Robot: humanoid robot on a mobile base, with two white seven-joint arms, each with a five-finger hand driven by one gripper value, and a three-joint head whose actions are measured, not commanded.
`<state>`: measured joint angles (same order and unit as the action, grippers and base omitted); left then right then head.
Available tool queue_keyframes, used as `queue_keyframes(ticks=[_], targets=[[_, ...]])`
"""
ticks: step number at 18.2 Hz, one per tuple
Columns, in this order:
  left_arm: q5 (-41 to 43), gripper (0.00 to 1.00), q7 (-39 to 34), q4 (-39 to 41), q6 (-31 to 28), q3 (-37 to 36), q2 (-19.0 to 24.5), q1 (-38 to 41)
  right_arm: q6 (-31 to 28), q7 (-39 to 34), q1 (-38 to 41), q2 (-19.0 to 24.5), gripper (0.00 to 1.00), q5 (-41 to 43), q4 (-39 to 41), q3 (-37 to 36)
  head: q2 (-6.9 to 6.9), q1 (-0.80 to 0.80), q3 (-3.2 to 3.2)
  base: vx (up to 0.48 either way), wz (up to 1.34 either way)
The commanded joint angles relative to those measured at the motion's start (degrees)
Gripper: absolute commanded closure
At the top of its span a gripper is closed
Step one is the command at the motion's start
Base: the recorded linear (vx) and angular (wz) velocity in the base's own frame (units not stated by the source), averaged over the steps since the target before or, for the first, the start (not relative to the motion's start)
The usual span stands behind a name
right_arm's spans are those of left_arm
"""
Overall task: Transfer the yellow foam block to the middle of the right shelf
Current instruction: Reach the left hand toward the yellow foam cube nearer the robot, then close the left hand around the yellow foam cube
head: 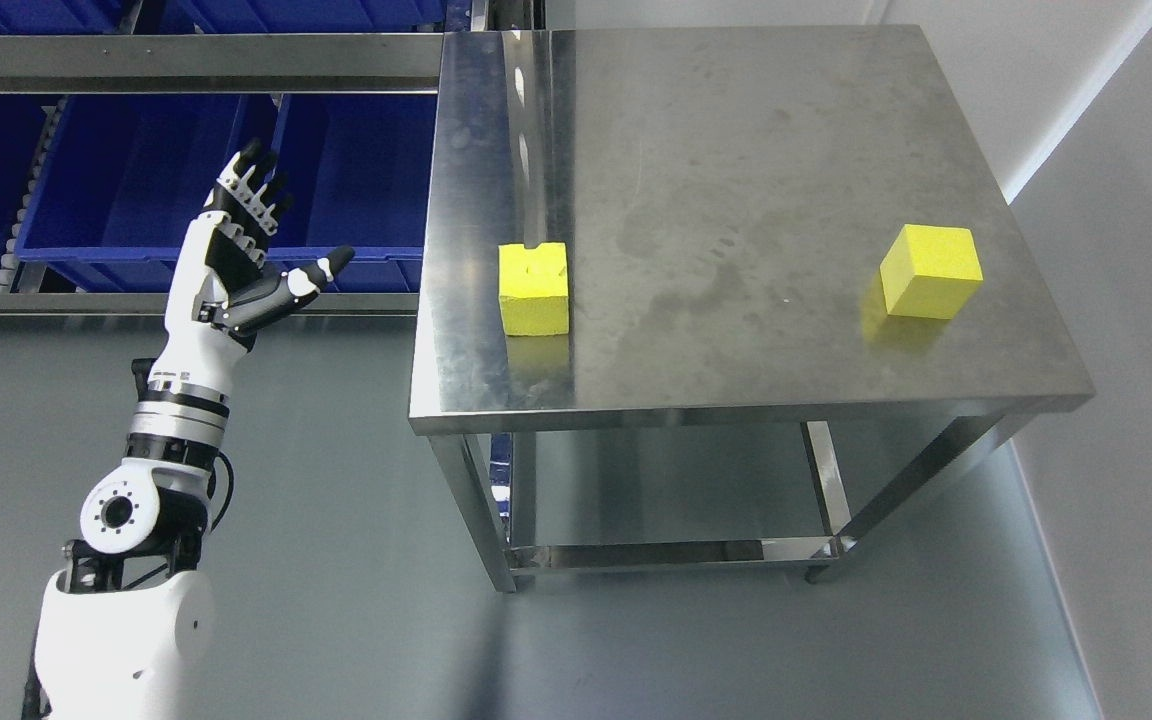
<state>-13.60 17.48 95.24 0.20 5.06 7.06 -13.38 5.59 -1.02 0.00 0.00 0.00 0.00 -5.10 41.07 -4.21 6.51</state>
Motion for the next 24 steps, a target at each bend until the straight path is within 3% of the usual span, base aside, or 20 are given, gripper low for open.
queue_keyframes(ticks=[1, 5, 16, 24], targets=[[4.61, 0.01, 14.74, -2.16, -0.02, -2.41, 4.81, -5.5, -0.05, -0.04, -0.09, -1.0, 0.0, 0.0, 1.0, 0.0, 0.0, 0.0, 0.0, 0.0, 0.0], [14.64, 0.01, 24.78, -7.6, -0.46, -8.57, 5.07, -10.68, -0.05, -0.04, -0.09, -1.0, 0.0, 0.0, 1.0, 0.0, 0.0, 0.0, 0.0, 0.0, 0.0], [19.75, 0.02, 26.2, -19.72, -0.9, -19.29, 4.72, -18.51, -0.05, -0.04, -0.09, -1.0, 0.0, 0.0, 1.0, 0.0, 0.0, 0.0, 0.0, 0.0, 0.0], [19.75, 0.05, 26.73, -26.42, -0.9, -22.11, 3.41, -21.6, -0.05, -0.04, -0.09, -1.0, 0.0, 0.0, 1.0, 0.0, 0.0, 0.0, 0.0, 0.0, 0.0]])
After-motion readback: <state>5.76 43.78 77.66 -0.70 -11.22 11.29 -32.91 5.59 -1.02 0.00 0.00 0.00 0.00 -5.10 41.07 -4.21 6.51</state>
